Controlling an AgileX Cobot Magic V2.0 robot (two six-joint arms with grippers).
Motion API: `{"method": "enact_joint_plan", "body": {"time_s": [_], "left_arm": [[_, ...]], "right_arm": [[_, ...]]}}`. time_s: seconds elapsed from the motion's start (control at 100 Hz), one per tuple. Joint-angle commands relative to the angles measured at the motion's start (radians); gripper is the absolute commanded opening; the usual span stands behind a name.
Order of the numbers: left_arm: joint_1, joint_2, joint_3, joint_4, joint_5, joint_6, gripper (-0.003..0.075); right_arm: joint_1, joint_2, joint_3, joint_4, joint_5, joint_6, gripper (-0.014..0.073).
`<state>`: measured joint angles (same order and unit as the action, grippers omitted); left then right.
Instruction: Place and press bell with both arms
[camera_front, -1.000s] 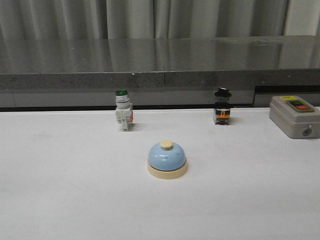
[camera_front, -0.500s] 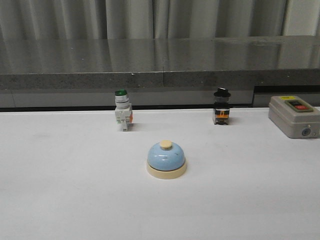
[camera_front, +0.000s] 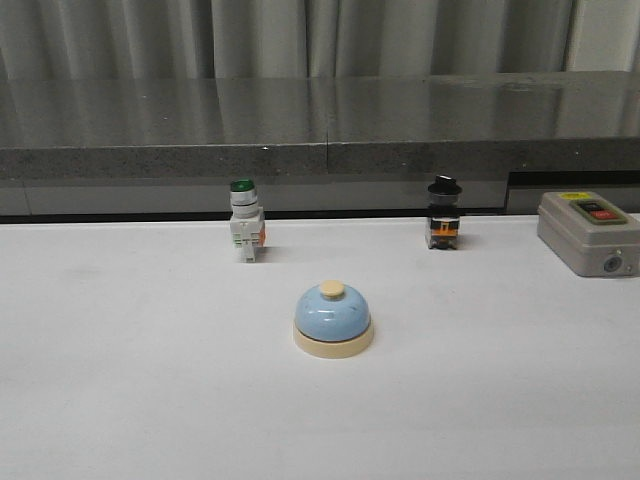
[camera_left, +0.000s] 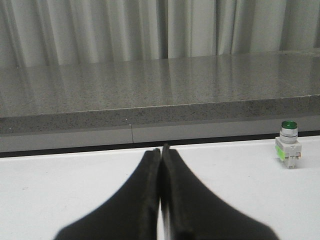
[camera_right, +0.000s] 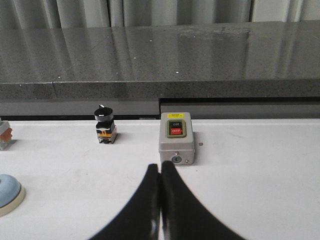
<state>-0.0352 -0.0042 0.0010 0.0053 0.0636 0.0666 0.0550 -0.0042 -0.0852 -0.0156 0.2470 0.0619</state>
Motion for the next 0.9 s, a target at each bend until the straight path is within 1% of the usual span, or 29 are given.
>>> {"method": "enact_joint_plan", "body": {"time_s": [0.0,0.1,0.15,0.29,0.89], "left_arm": [[0.004,-0.029,0.042,-0.005,-0.085,-0.005,-0.0019],[0.004,-0.029,0.042,-0.005,-0.085,-0.005,-0.0020],[0.004,-0.029,0.042,-0.005,-0.085,-0.005,-0.0019],[0.004,-0.029,0.042,-0.005,-0.085,-0.005,-0.0020],[0.004,-0.029,0.042,-0.005,-0.085,-0.005,-0.0019]], "right_arm": [[-0.008,-0.027,0.040,0.002,-0.161,0.005,-0.0060],[-0.008,-0.025,0.099,0.002,-0.247,0.005,-0.0060],[-0.008,-0.025,0.098,0.002,-0.235,0.005,-0.0060],[-0.008,-0.025,0.098,0.002,-0.266,0.005,-0.0060],[-0.008,-0.025,0.098,0.002,-0.265,0.005,-0.0060]]}}
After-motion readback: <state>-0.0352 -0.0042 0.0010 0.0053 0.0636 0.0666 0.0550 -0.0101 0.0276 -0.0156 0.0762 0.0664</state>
